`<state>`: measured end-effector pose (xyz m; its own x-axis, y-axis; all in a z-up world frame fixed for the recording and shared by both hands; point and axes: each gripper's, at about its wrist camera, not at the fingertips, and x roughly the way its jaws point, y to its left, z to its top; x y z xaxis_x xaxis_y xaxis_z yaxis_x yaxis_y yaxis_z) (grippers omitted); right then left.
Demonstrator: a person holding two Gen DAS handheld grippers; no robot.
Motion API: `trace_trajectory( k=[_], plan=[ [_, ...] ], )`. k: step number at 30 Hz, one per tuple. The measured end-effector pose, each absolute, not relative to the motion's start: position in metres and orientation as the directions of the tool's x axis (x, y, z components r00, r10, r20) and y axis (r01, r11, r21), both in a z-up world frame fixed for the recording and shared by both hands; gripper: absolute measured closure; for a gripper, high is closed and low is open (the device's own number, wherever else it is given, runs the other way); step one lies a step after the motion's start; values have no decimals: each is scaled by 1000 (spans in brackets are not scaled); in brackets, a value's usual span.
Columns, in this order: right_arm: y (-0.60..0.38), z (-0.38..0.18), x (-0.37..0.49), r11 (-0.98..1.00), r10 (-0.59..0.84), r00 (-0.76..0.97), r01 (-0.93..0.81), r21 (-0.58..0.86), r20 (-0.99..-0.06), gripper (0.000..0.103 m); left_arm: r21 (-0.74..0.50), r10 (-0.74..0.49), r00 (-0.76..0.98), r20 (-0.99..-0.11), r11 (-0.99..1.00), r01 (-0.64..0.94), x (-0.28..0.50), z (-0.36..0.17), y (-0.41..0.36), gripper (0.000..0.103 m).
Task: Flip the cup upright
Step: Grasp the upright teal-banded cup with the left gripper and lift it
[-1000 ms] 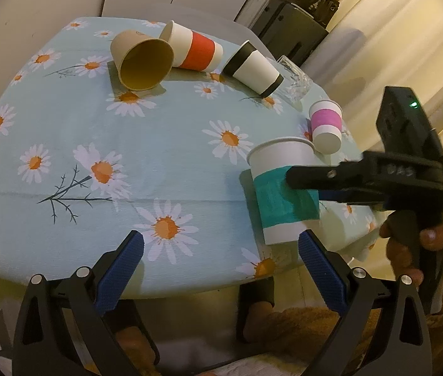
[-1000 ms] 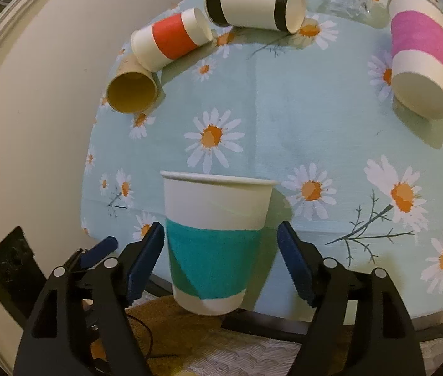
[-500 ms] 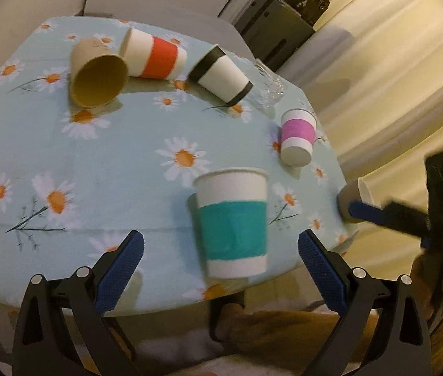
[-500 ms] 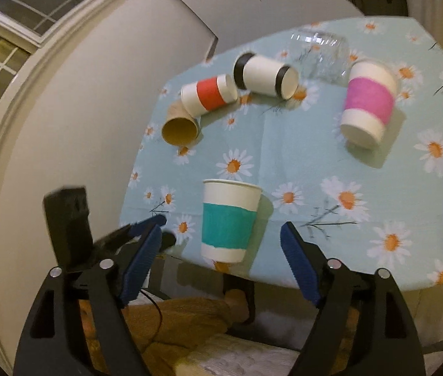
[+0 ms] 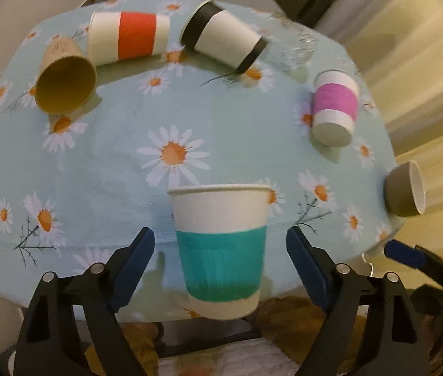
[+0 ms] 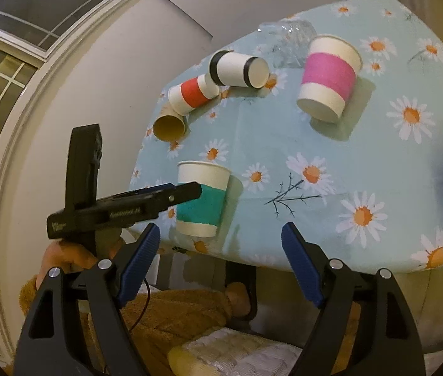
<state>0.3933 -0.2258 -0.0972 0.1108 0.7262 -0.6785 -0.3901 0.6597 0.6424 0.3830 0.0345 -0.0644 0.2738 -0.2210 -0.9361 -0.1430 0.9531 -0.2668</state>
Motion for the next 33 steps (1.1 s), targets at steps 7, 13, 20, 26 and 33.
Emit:
trace_trajectory(
  k=[7,13,20,26,33],
  plan=[
    [-224,-114,395,631,745,64,-387,672,-663,23,-228,-188,223,-956,959,-169,392,-79,31,26],
    [-226,-121,394,622,752,48,-385,682,-658,23,-209,-170,213,-962,961,-179,397,-83,33,36],
    [-225,-124,391,613,757,31,-382,692,-653,23,-212,-168,237,-957,961,-175,394,-76,31,37],
    [-227,-122,388,599,772,38,-377,707,-634,23,-223,-154,361,-920,962,-158,379,-44,32,37],
    [-230,-116,388,591,784,68,-383,709,-617,23,-148,-38,616,-787,981,-129,345,-10,24,37]
  ],
)
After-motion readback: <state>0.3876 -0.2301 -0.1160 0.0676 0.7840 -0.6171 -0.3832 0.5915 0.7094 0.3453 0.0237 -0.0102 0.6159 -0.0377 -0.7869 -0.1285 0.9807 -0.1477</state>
